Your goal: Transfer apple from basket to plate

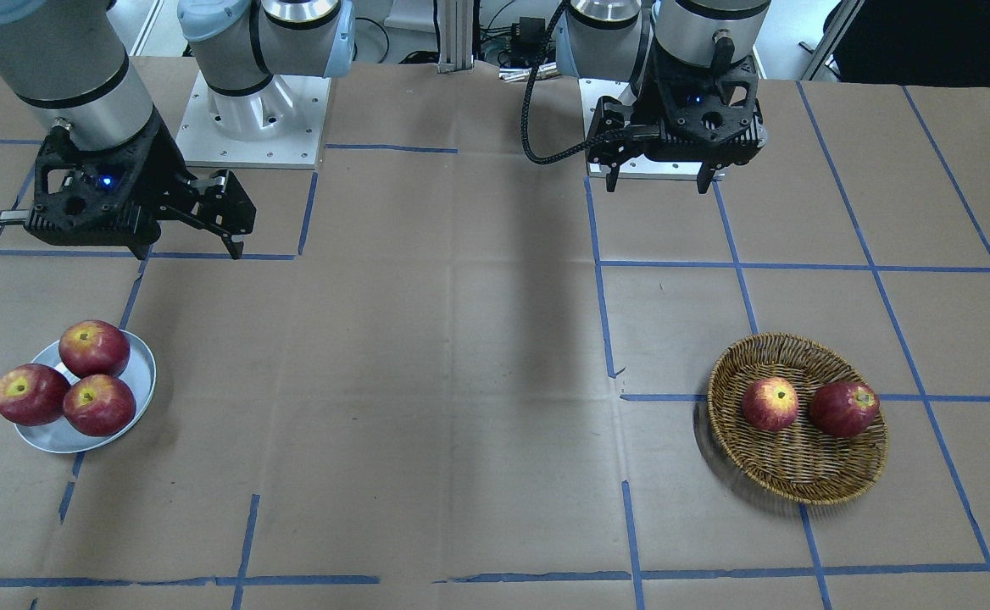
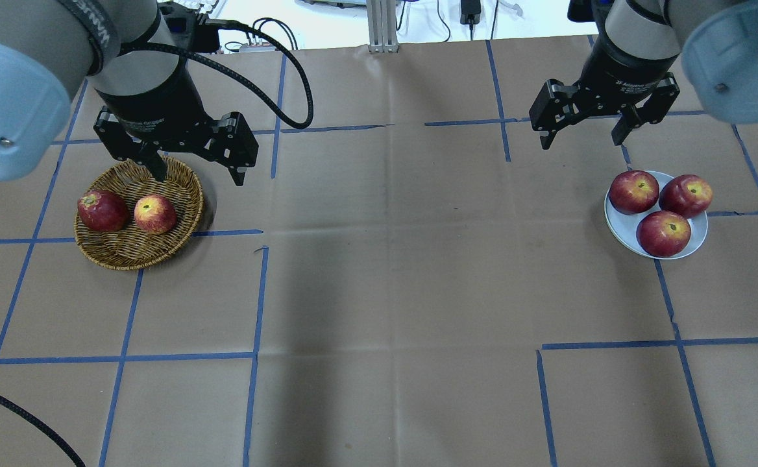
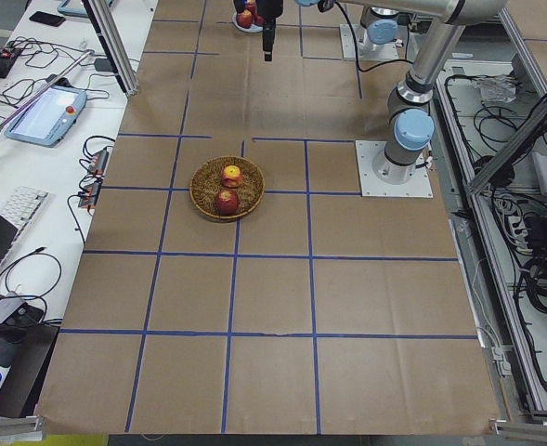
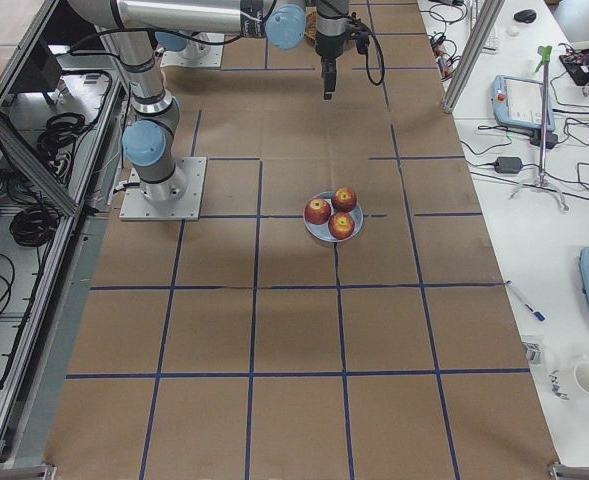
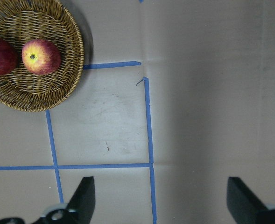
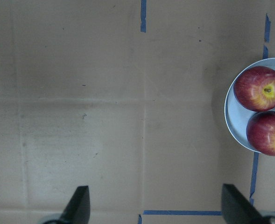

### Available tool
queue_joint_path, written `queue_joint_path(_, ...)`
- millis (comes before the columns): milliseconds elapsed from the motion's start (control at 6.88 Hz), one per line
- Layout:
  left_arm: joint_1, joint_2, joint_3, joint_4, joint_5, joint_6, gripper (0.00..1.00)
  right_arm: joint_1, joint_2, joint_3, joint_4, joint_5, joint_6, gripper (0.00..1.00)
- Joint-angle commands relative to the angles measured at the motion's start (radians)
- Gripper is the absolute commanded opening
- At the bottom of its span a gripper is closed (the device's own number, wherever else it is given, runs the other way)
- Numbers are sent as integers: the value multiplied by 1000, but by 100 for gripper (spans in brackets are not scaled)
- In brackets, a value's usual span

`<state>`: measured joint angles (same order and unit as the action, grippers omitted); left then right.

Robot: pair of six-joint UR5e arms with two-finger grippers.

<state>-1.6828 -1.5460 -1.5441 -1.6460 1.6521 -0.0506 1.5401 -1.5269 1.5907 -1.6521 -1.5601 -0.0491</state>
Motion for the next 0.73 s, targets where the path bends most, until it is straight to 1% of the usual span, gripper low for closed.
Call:
queue_joint_path(0, 2, 0, -1, 0, 0, 2, 99, 0, 1, 0, 0, 2, 0, 100)
queue_joint_path(582, 2, 4, -2, 0, 3, 11, 99, 2, -1, 2, 0, 2, 0, 100)
